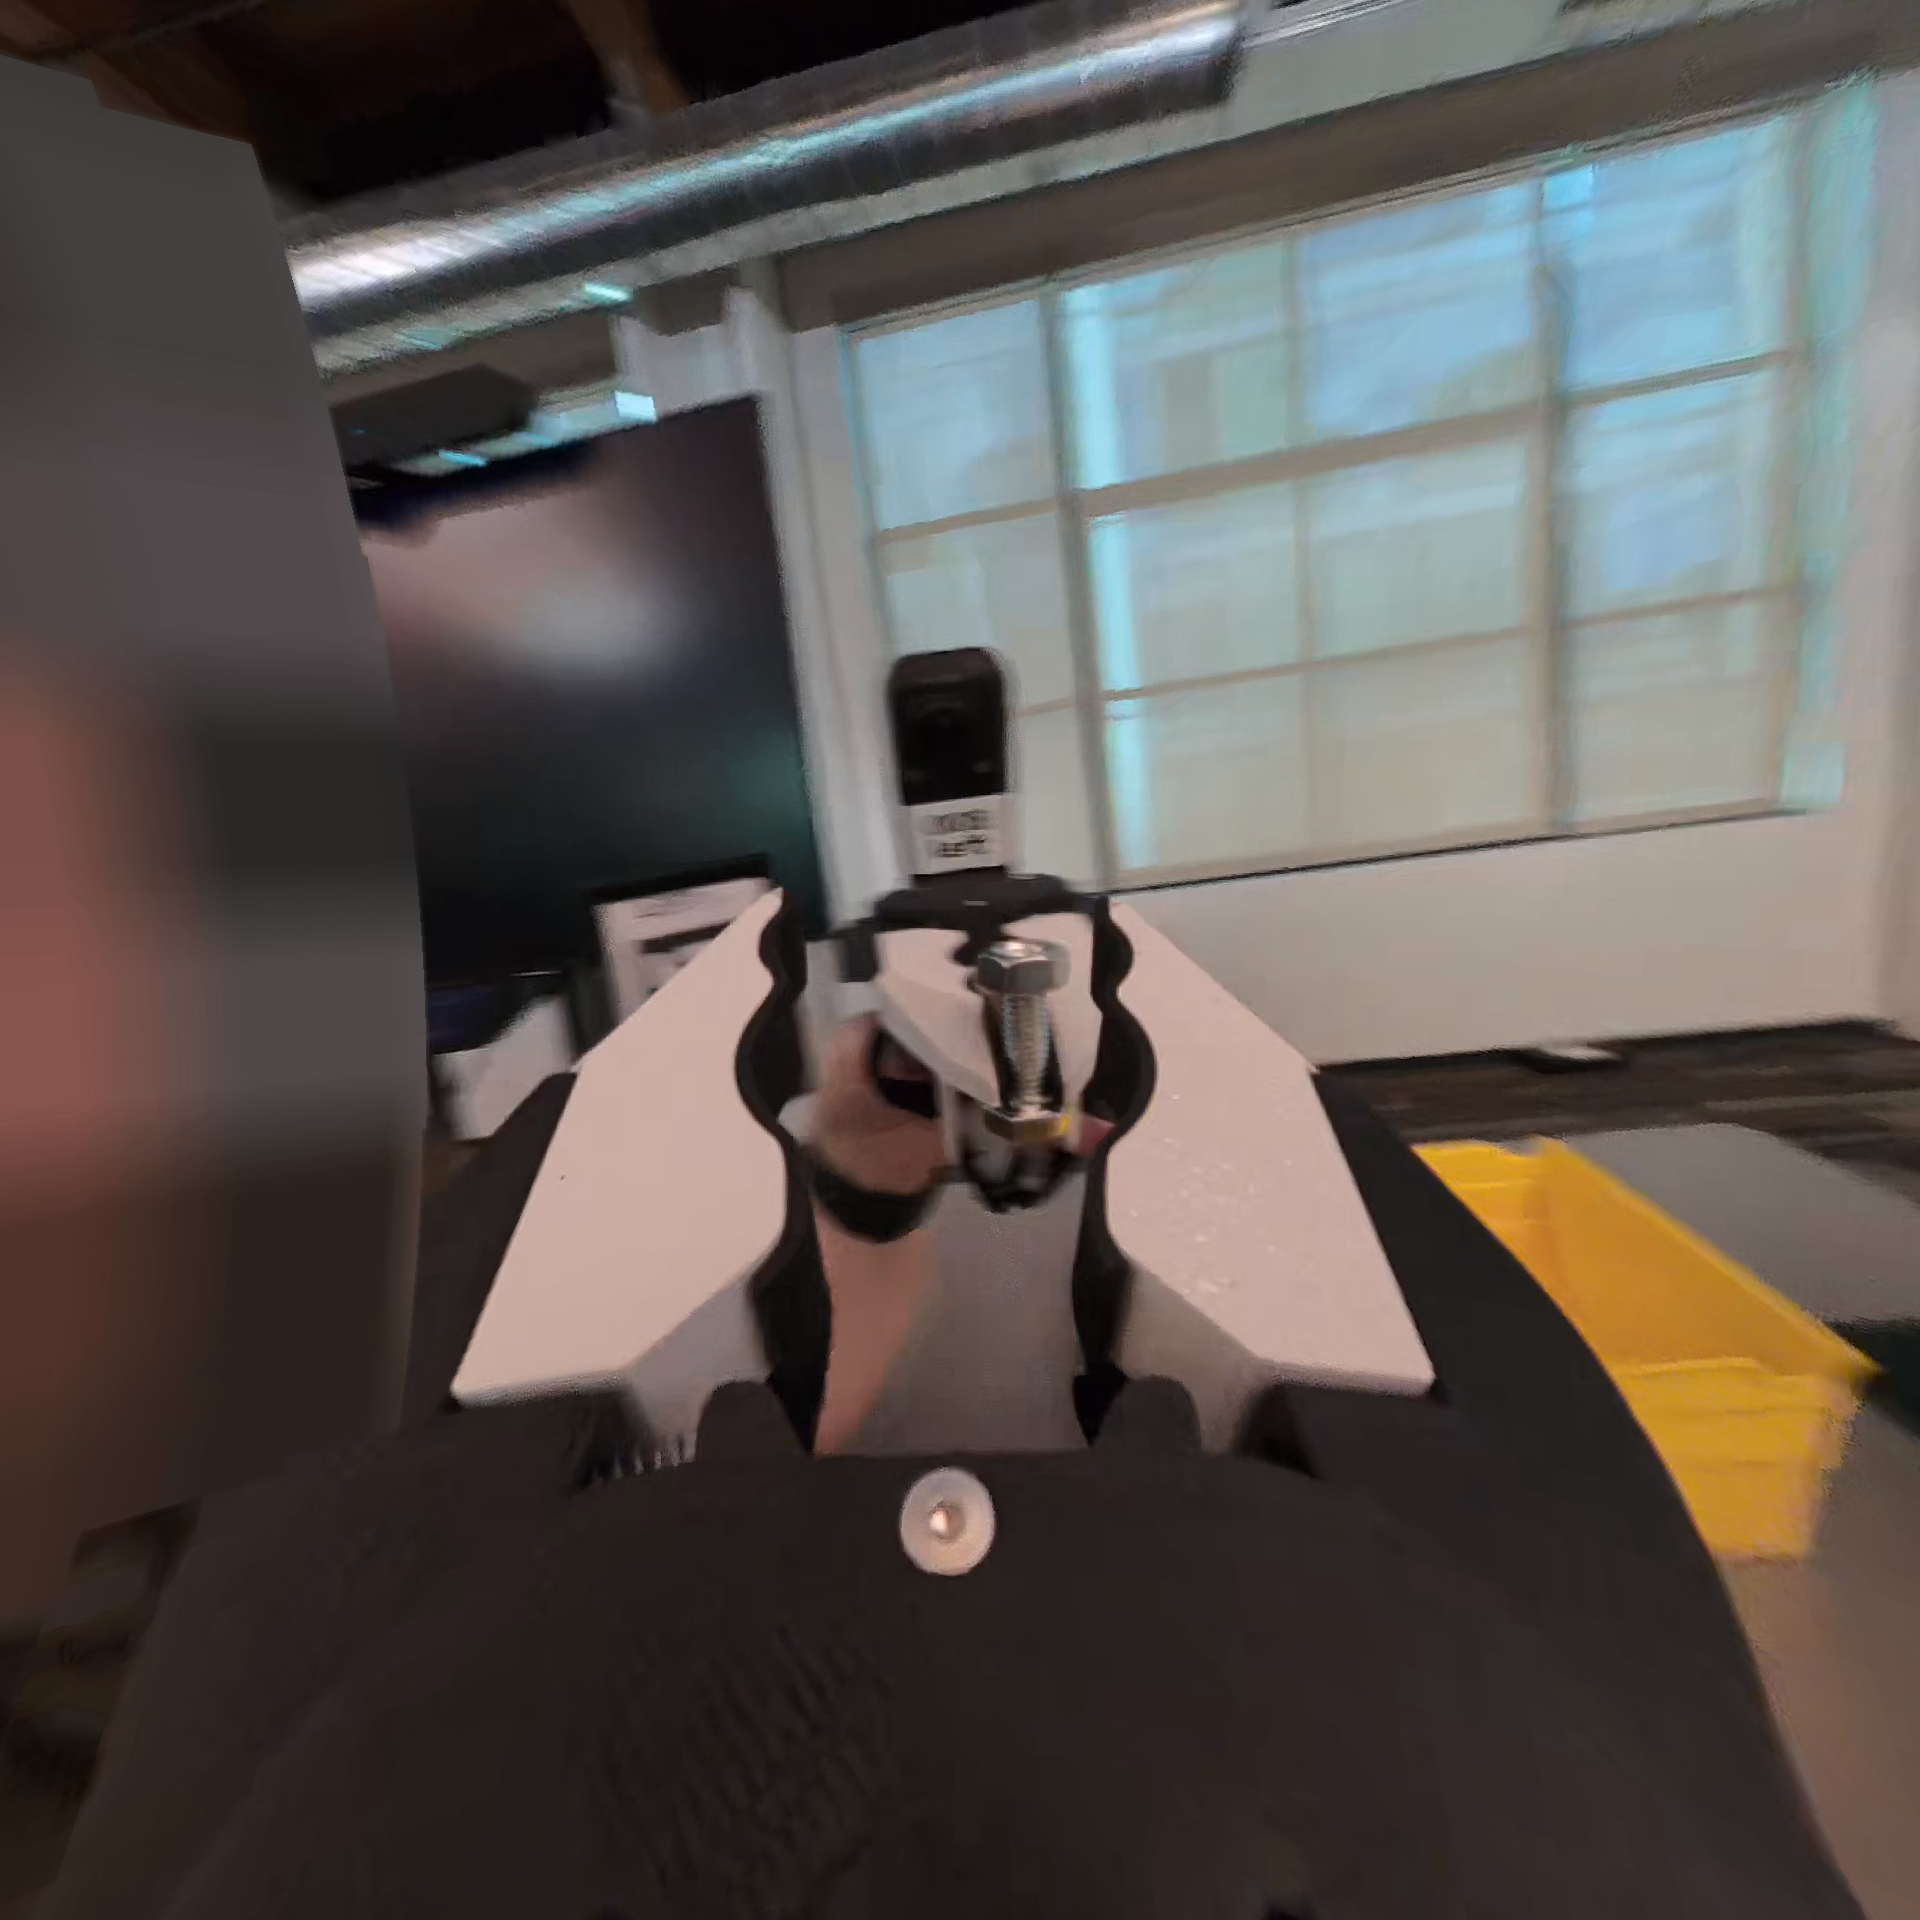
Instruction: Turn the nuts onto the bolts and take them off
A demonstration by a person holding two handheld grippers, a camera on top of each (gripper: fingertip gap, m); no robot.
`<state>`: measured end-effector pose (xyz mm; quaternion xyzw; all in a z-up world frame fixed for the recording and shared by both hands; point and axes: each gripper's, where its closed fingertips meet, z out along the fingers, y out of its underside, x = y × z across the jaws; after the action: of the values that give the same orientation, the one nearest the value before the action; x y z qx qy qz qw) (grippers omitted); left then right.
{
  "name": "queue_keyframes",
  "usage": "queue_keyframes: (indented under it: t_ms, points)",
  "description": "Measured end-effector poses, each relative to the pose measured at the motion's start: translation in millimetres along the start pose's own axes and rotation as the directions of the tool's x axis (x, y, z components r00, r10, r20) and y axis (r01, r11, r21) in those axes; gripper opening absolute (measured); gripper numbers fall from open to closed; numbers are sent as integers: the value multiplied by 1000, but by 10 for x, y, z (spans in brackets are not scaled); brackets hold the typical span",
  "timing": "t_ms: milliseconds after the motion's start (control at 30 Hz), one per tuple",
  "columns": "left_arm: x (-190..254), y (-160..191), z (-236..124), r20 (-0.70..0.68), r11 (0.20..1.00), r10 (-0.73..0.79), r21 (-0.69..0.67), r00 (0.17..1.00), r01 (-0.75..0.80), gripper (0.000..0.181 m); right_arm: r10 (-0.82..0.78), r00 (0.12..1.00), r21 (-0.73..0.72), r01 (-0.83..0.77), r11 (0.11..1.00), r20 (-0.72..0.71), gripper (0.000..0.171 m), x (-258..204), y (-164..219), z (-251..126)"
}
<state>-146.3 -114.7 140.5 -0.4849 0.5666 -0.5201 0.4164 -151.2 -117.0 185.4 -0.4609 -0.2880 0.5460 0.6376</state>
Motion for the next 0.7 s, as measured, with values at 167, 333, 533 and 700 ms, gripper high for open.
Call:
queue_keyframes:
  t_ms: [167, 333, 533, 700]
  points:
    - [-235, 17, -3, 180, 996, 84, -27, 980, -81, 7, -354, 836, -201, 294, 934, -420, 44, 399, 129, 4]
    - [-199, 55, 39, 158, 996, 84, -43, 984, -79, 7, -372, 801, -241, 290, 926, -469, 29, 395, 146, -3]
    - [-196, 57, 45, 153, 997, 76, -39, 985, -71, 7, -346, 826, -264, 248, 932, -445, 27, 394, 189, -5]
    - [-165, 61, 39, 115, 999, 42, -31, 992, -39, 7, -307, 865, -258, 215, 942, -397, 16, 330, 216, 23]
